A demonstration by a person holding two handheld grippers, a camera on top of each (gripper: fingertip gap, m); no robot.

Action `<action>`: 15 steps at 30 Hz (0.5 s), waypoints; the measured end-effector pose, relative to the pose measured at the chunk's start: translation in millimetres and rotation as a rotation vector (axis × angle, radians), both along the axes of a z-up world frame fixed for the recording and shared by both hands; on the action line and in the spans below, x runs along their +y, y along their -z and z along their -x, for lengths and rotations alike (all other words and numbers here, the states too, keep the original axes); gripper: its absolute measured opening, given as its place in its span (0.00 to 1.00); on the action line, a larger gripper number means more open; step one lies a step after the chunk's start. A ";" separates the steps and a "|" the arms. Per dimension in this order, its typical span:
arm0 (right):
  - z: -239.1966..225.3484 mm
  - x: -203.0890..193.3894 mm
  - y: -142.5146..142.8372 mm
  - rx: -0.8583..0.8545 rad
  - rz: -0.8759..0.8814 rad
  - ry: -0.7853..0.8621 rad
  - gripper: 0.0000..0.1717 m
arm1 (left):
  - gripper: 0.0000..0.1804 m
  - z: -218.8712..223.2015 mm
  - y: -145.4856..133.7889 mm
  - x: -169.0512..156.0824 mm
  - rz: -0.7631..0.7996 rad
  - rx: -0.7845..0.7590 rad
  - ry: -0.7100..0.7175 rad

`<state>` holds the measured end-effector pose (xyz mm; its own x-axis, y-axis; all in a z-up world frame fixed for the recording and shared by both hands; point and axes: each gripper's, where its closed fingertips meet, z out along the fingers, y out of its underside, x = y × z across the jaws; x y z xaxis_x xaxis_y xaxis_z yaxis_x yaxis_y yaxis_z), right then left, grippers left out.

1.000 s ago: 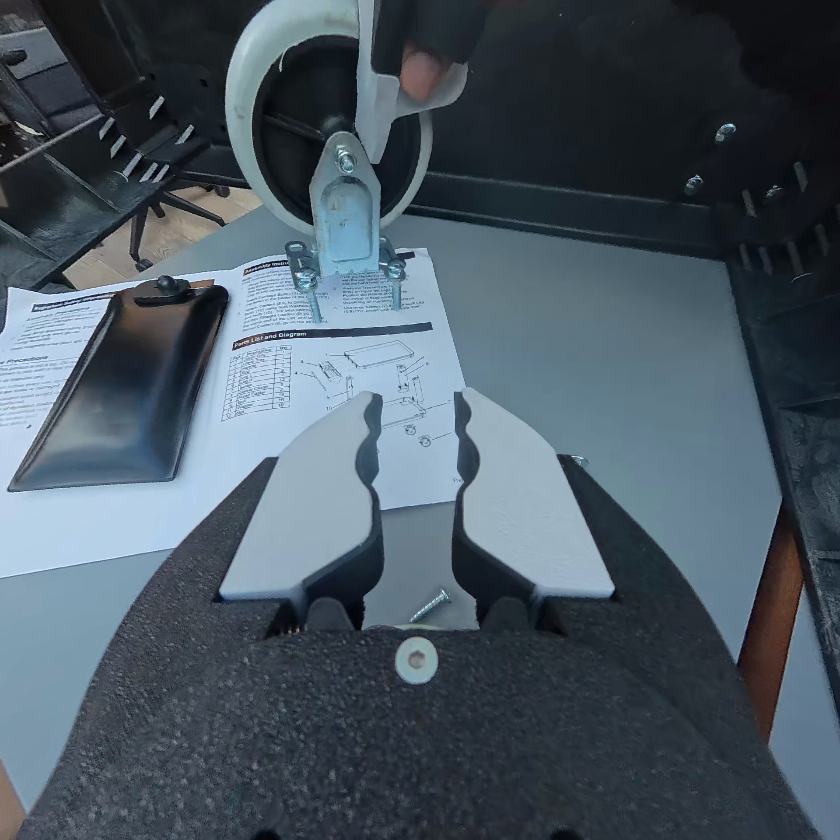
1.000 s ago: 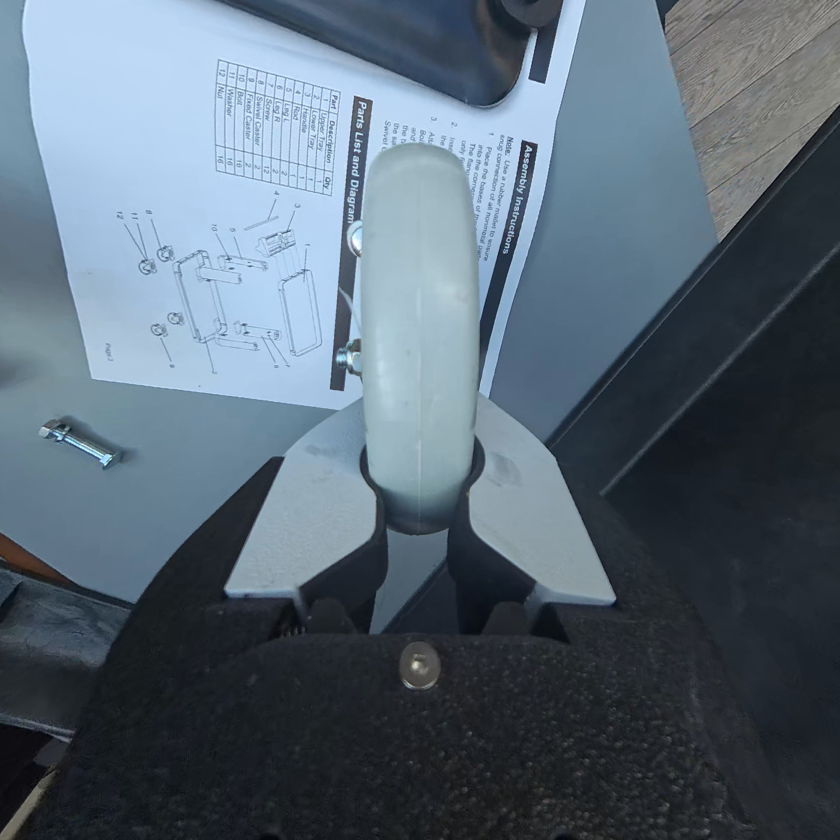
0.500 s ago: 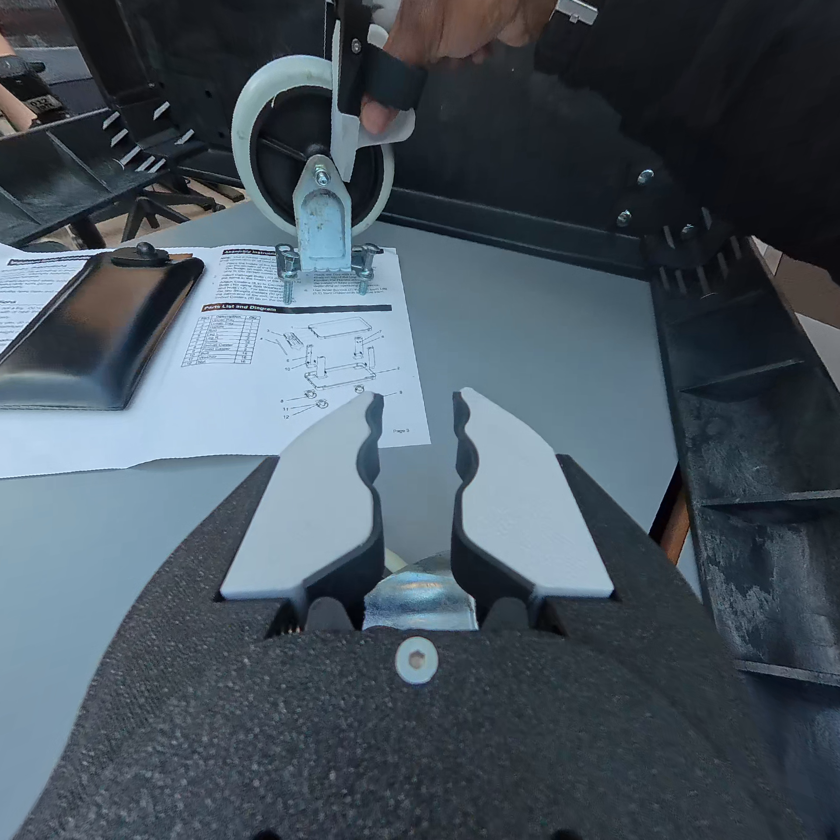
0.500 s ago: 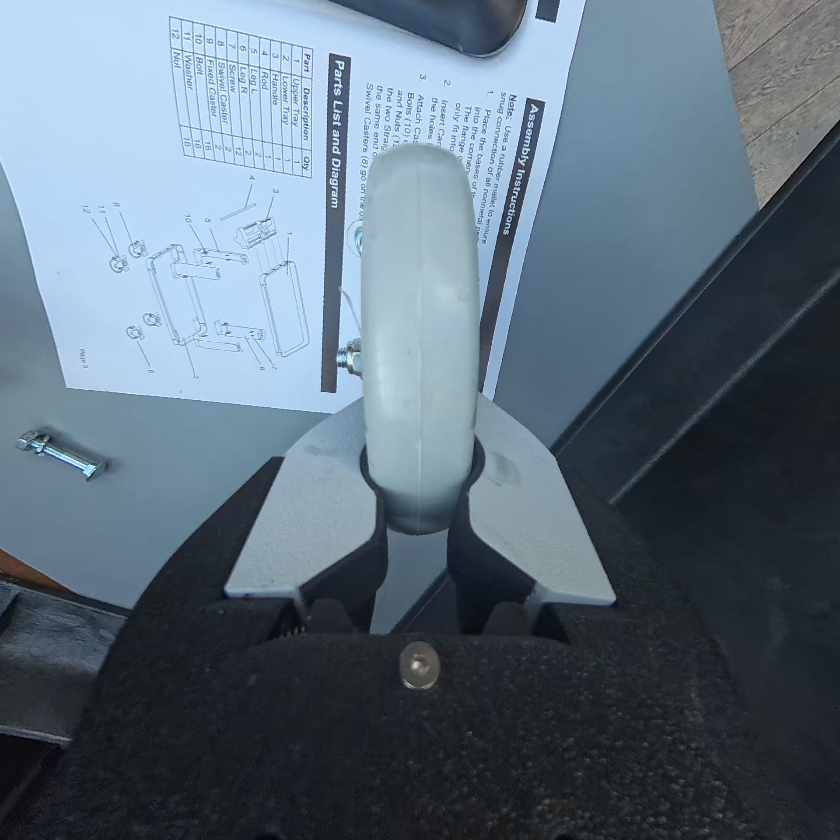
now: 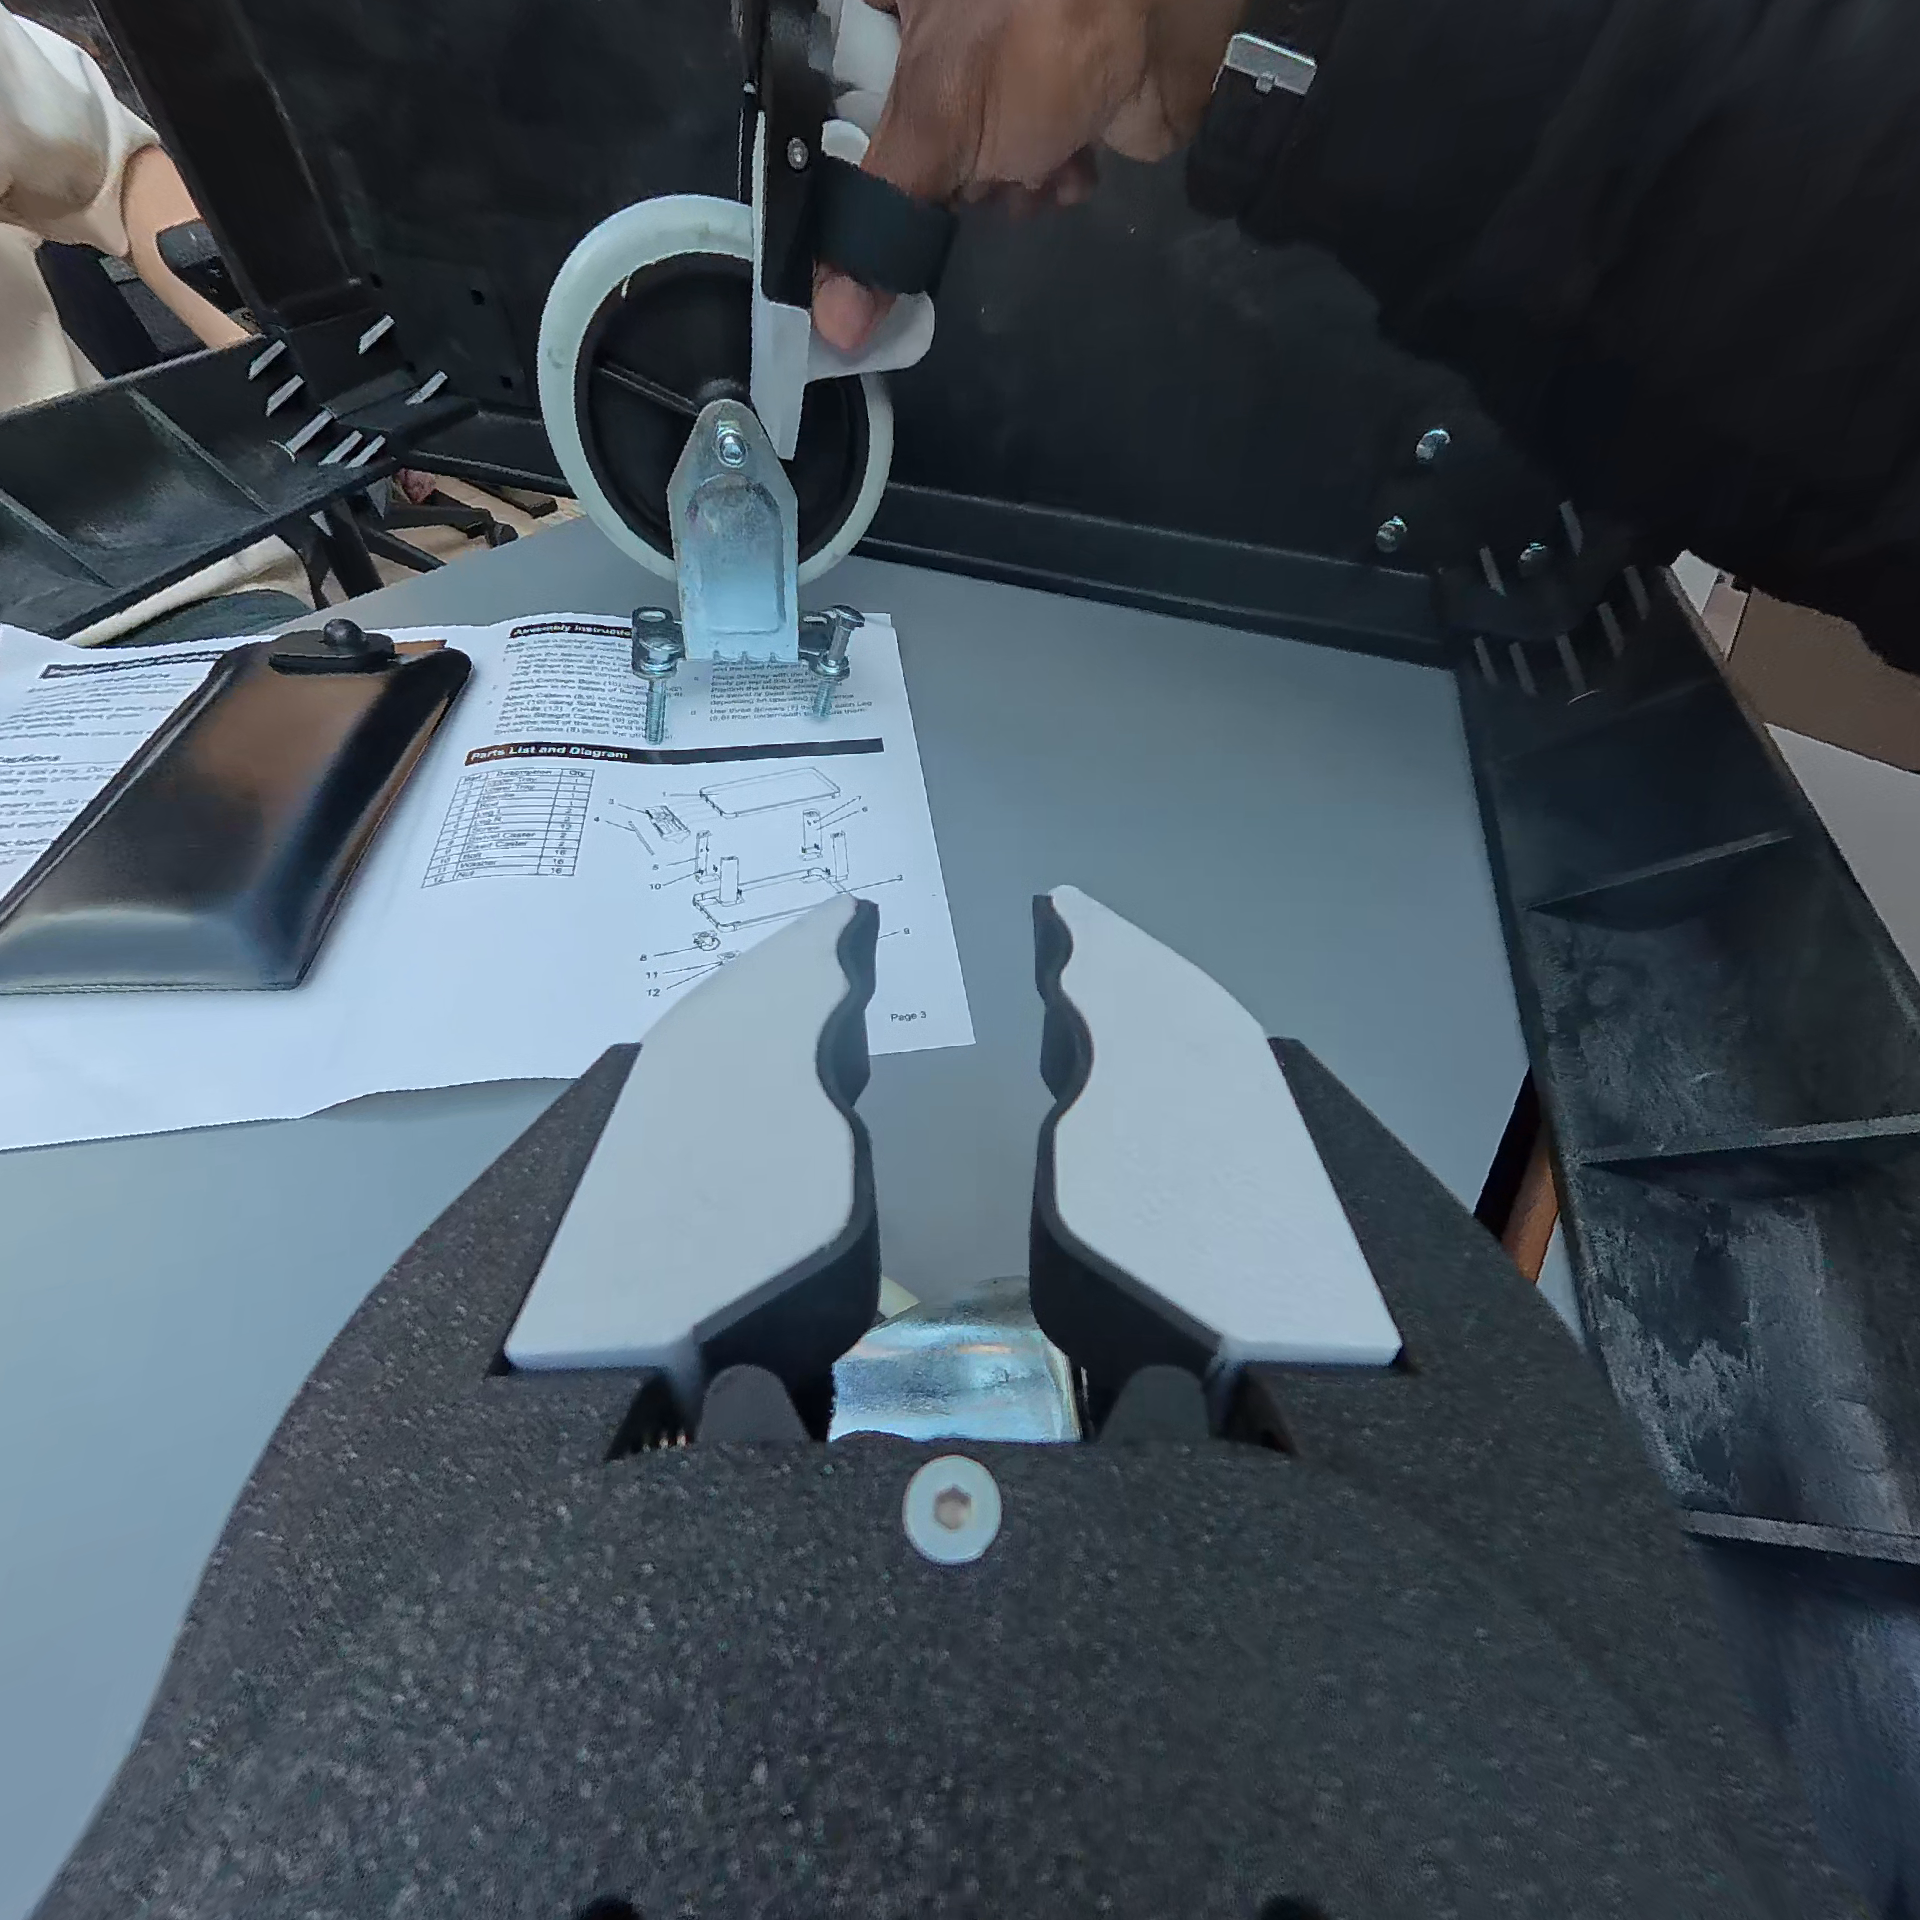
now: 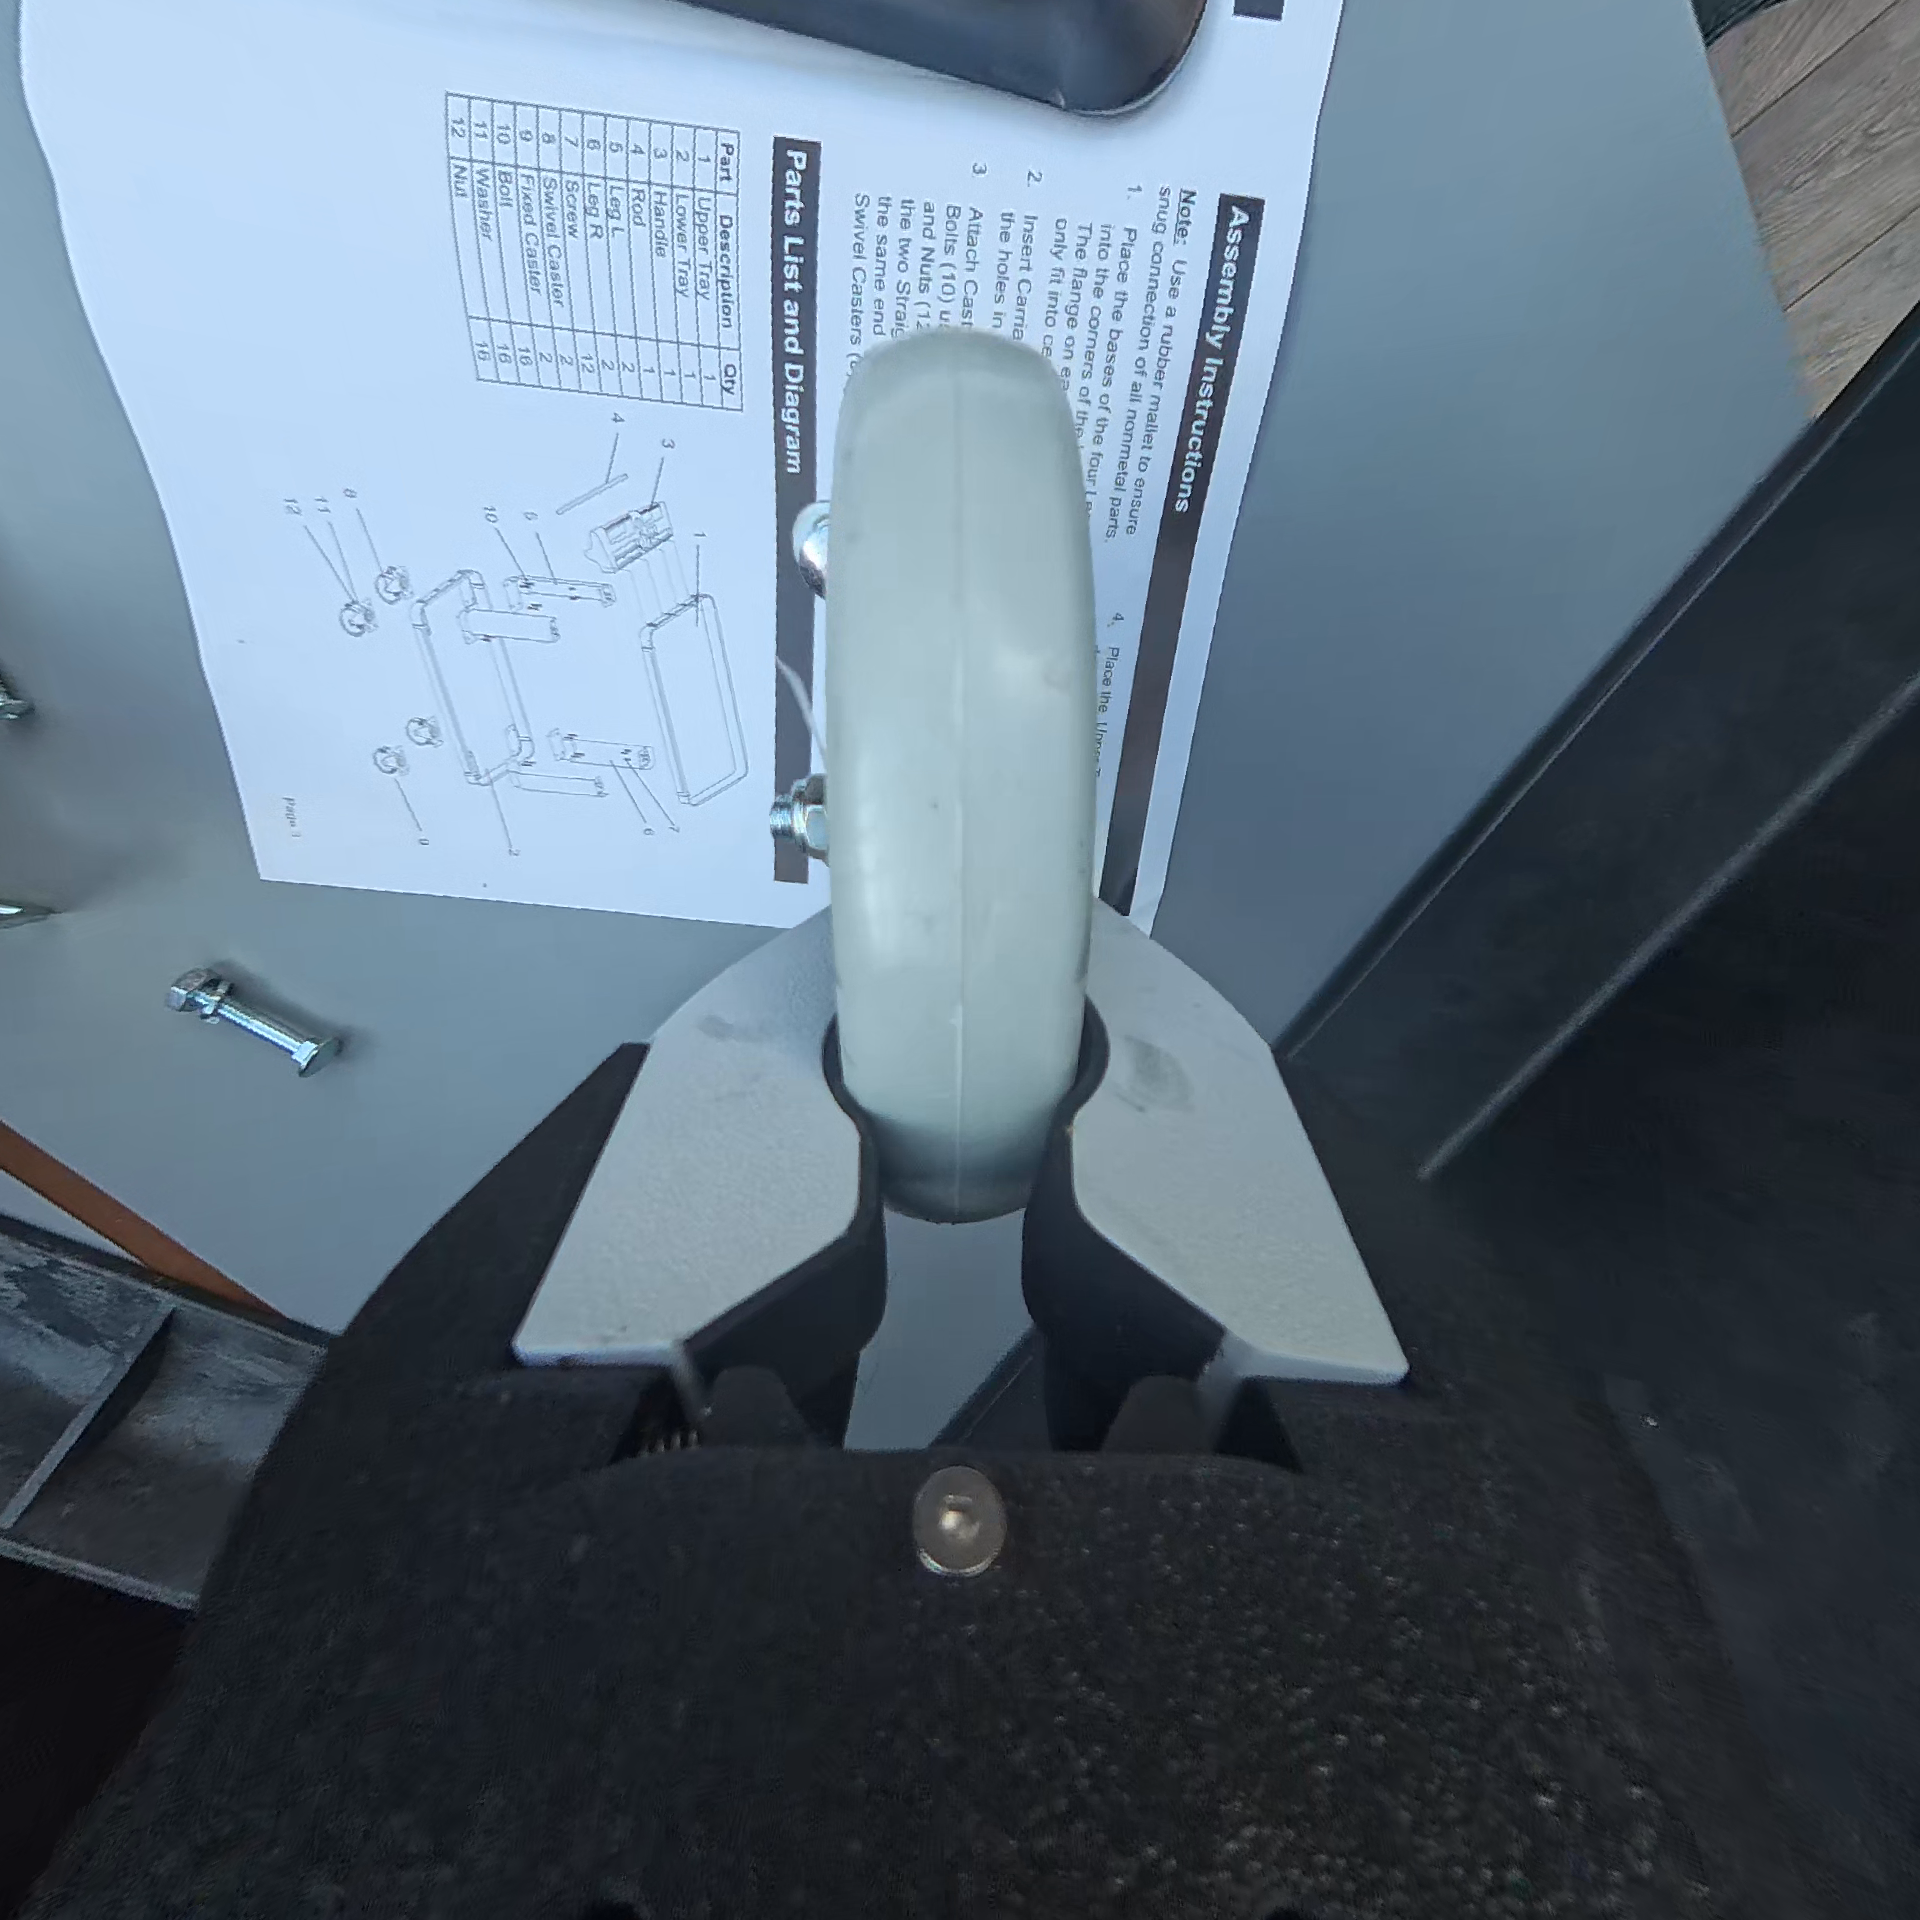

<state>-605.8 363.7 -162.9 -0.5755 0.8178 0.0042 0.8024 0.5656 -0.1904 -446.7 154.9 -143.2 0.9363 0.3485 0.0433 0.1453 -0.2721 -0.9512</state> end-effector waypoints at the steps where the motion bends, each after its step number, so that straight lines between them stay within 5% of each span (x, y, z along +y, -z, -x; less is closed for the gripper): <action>1: 0.0 -0.1 -1.1 -0.005 0.013 0.007 0.17 | 0.16 -0.5 -0.6 0.6 -0.001 0.001 0.004; 15: -4.2 1.7 -13.7 0.025 0.081 0.057 0.17 | 0.17 33.5 -25.9 51.4 0.094 -0.030 -0.037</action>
